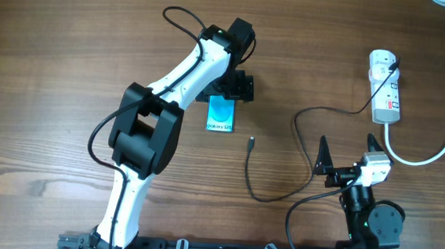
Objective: Plug charger to phone and switch on socket
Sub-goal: 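Lower the left gripper and align it with the phone's top edge, then grasp the phone's top edge with the left gripper and lift it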
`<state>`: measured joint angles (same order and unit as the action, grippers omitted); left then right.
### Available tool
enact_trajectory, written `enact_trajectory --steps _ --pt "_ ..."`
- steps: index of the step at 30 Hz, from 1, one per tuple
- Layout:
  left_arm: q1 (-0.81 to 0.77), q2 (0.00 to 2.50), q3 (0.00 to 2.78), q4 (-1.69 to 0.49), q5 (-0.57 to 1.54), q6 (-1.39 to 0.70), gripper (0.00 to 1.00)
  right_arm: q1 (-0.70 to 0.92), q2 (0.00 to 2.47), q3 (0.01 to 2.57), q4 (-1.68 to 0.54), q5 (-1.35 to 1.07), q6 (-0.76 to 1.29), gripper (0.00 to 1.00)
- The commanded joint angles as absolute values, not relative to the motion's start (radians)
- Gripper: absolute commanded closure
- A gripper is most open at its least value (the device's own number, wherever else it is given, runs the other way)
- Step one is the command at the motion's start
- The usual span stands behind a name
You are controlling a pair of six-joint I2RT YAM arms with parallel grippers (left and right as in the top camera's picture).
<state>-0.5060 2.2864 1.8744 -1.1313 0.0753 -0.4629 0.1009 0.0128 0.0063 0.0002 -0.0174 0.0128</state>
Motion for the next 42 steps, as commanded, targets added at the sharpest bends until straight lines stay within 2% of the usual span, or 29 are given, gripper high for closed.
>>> enact_trajectory --steps 1,35,42 --pt "-0.509 2.307 1.864 -1.129 0.069 -0.480 0.00 0.097 0.005 0.005 0.006 -0.001 0.002 0.00" --pt "-0.509 2.353 1.863 -1.121 0.069 -0.480 0.00 0.097 0.007 0.005 0.006 -0.001 0.002 0.00" --pt "-0.509 2.353 1.781 -1.054 0.070 -0.480 0.00 0.097 0.007 0.005 0.006 -0.001 0.003 0.00"
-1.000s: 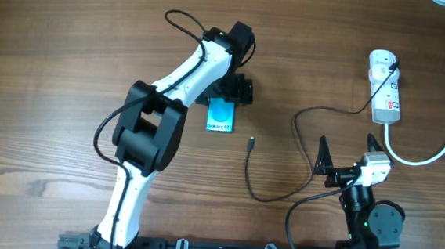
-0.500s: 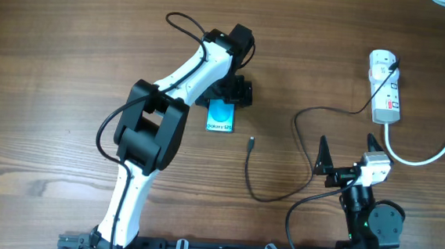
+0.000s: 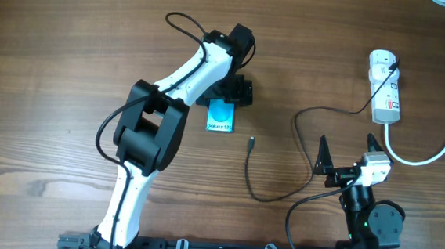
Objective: Plug charger to phone and switch on socket
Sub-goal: 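Grasp the phone's top edge with the left gripper and lift it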
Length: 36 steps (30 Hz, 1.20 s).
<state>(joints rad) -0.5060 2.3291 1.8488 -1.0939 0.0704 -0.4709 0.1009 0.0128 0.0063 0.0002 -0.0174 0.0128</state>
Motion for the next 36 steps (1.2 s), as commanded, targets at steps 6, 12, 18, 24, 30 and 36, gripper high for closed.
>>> enact_trajectory --steps 6,12,18,24,30,36 --pt "-0.509 2.353 1.717 -1.025 0.069 -0.480 0.00 0.097 0.007 0.005 0.006 -0.001 0.002 0.01" --pt "-0.509 2.353 1.715 -1.048 -0.006 -0.480 0.07 0.097 0.007 0.005 0.006 -0.001 0.002 0.00" --pt "-0.509 2.353 1.715 -1.066 -0.073 -0.453 0.01 0.097 0.007 0.005 0.006 -0.001 0.002 0.00" --pt "-0.509 2.353 1.715 -1.068 -0.038 -0.453 0.16 0.097 0.007 0.005 0.006 -0.001 0.002 0.00" --pt "-0.509 2.350 1.715 -1.078 -0.056 -0.453 0.33 0.097 0.007 0.005 0.006 -0.001 0.002 0.00" --pt "-0.508 2.308 1.775 -1.147 -0.060 -0.454 0.35 0.097 0.007 0.005 0.006 -0.001 0.002 0.00"
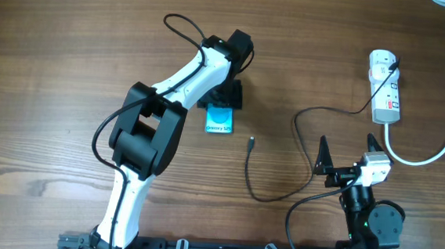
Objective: Plug charger to phone and switch on socket
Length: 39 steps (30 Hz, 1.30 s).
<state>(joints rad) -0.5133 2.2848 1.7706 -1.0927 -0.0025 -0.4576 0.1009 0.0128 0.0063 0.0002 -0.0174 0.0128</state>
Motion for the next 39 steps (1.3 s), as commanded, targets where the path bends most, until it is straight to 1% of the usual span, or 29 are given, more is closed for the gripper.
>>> enact_trajectory --steps 1,5,9,14,17,25,27,31,37,39 --pt "-0.508 2.296 1.791 -1.161 -0.060 -0.454 0.35 0.097 0.007 0.005 0.006 -0.001 0.002 0.00" --pt "-0.508 2.222 1.866 -1.228 -0.036 -0.457 0.35 0.097 0.007 0.005 0.006 -0.001 0.002 0.00" --pt "-0.499 2.114 1.904 -1.278 0.139 -0.457 0.35 0.097 0.007 0.005 0.006 -0.001 0.002 0.00" --pt "-0.434 1.955 1.904 -1.301 0.605 -0.456 0.35 0.097 0.007 0.005 0.006 -0.001 0.002 0.00" --pt "-0.364 1.881 1.904 -1.298 0.936 -0.456 0.34 0.097 0.007 0.005 0.006 -0.001 0.002 0.00" --pt "-0.241 1.847 1.904 -1.299 1.522 -0.457 0.37 0.097 0.007 0.005 0.006 -0.001 0.003 0.00" --pt "-0.226 1.847 1.904 -1.301 1.577 -0.469 0.36 0.097 0.007 0.005 0.006 -0.001 0.002 0.00" --pt "-0.201 1.847 1.904 -1.299 1.577 -0.569 0.36 0.097 0.007 0.005 0.006 -0.001 0.002 0.00" --pt "-0.186 1.847 1.904 -1.298 1.577 -0.856 0.42 0.097 0.007 0.005 0.006 -0.001 0.002 0.00" --pt "-0.180 1.847 1.904 -1.298 1.577 -0.903 0.41 0.097 0.007 0.005 0.006 -0.001 0.002 0.00"
